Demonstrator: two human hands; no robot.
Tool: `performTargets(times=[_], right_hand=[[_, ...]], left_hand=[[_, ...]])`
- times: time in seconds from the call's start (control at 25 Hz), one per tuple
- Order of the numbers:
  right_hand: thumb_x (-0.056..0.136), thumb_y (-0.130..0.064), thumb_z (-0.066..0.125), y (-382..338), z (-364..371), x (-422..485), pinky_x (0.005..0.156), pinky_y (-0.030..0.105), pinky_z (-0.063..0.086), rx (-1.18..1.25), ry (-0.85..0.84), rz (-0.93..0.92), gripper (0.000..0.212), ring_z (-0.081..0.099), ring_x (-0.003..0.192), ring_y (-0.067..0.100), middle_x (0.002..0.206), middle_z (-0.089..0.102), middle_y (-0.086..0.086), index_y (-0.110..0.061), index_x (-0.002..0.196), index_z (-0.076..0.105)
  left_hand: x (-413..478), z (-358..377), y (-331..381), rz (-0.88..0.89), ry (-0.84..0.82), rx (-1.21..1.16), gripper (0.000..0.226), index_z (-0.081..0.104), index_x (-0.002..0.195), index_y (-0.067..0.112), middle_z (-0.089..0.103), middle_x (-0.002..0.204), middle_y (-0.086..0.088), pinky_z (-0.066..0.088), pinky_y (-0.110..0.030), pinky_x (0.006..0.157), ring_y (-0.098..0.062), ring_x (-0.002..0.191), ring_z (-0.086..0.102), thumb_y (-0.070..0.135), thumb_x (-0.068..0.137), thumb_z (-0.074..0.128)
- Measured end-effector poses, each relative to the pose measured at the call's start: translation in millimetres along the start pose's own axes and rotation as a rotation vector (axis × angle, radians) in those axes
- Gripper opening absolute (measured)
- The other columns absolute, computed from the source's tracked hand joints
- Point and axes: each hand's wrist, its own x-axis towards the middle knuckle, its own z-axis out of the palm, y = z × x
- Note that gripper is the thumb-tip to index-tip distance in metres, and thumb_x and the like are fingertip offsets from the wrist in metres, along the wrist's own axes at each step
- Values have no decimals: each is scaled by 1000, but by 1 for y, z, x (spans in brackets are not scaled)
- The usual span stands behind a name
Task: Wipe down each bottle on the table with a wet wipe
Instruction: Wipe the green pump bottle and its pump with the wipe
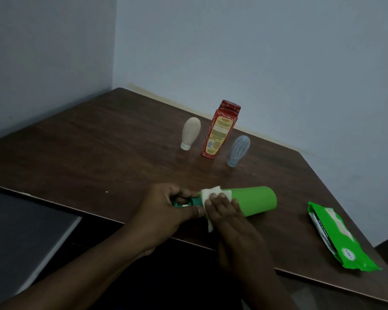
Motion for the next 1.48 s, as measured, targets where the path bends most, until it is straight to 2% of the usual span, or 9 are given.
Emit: performTargets(times=[0.16,0.36,0.48,0.68,0.96,1.08,1.2,1.36,1.48], right_hand=[[86,-12,37,22,-9,3,121,28,20,38,59,211,57,40,141,20,151,41,0,-11,142,49],[87,-10,42,5,-2,-6,121,32,23,-1,-2,29,56,36,143,13,151,42,0,-12,142,49],[88,-11,46,18,-9,0,121,27,21,91,83,288,53,38,142,14,151,41,-5,-16,141,51],[89,-15,41,-22,2,10,120,34,24,33,4,64,51,38,142,15,149,47,2,-11,138,55],[92,-16,50,72,-44,16,90,33,53,-53,64,591,36,68,102,23,117,72,0,-29,123,64],[93,-14,46,1,-23,31,107,16,35,100,1,357,40,59,117,16,123,67,0,-22,128,62],[90,-17,42,-20,-13,31,121,31,23,157,-56,114,46,49,131,9,135,61,-3,-19,132,60],[90,-25,43,70,-39,20,96,38,50,53,31,523,37,66,102,14,111,73,-3,-28,119,67],[91,-25,44,76,-45,20,92,38,52,-17,47,616,36,68,98,25,107,74,2,-27,116,68]], left_hand=[[1,1,1,-20,16,1,27,81,90,14,78,85,-8,58,-31,75,-13,74,71,3,67,91],[1,1,1,-16,-13,-18,26,81,91,13,79,82,-6,58,-30,74,-14,73,72,1,69,89],[0,2,0,2,4,22,27,81,90,14,76,76,0,56,-21,67,-8,69,68,3,67,91],[0,-1,-2,87,-41,71,34,81,89,11,80,88,-9,58,-25,73,-14,80,73,-7,61,90],[-3,1,-3,150,-32,165,38,81,85,14,77,80,4,55,-17,67,-4,72,68,-4,55,94],[-8,1,-1,249,-48,267,33,79,80,16,74,78,9,52,-13,64,-2,71,69,-1,57,94],[-15,2,1,301,-38,282,33,74,71,23,74,78,7,54,-14,63,-4,72,71,-3,60,93],[-11,1,-2,308,-12,322,38,76,74,29,70,79,11,52,-14,65,-3,74,69,1,56,96],[-9,3,-4,312,-8,342,36,79,80,22,69,79,12,50,-12,64,-5,74,68,2,56,96]])
